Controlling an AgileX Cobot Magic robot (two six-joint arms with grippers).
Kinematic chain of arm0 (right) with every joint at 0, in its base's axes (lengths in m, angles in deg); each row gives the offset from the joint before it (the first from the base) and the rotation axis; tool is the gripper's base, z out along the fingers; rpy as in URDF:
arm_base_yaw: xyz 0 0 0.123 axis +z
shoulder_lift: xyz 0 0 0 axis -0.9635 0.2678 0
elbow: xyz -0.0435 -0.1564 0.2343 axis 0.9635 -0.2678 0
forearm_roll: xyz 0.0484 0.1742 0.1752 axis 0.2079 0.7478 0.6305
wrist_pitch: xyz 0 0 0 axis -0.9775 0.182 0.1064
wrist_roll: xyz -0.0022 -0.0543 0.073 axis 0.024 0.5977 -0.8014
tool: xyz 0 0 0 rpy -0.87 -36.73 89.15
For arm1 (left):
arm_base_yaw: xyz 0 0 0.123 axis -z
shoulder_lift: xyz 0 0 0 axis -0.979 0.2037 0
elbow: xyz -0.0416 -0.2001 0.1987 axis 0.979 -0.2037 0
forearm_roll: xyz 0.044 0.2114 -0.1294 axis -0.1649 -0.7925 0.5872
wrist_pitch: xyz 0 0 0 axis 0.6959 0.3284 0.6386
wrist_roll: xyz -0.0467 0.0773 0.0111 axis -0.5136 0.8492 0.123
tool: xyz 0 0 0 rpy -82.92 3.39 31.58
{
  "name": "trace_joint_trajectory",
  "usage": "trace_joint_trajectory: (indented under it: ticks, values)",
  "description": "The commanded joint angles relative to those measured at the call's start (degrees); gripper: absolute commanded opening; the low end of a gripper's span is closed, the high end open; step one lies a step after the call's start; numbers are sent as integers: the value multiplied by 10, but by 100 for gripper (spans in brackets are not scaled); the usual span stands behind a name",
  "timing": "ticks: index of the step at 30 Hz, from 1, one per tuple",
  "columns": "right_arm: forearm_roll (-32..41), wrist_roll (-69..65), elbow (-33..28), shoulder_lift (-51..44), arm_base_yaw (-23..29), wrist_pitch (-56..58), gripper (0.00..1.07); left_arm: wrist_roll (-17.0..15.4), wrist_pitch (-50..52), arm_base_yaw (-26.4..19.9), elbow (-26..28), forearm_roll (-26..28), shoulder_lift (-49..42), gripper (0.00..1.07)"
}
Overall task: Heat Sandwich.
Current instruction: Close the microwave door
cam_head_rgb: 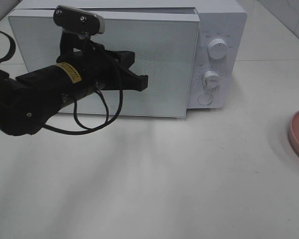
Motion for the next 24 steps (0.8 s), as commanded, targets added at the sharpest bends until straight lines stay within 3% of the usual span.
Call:
trace_joint_trajectory:
  ticks: [1, 15, 24]
  values:
    - [1, -1, -2, -15, -5, -5, 75, -3, -25, 5, 36, 7, 17, 0]
    - [1, -1, -2, -15, -5, -5, 75, -15, -62, 5, 152, 7, 81, 0]
    - [1, -1, -2, -15, -5, -5, 75, -18, -65, 5, 198, 8, 112, 0]
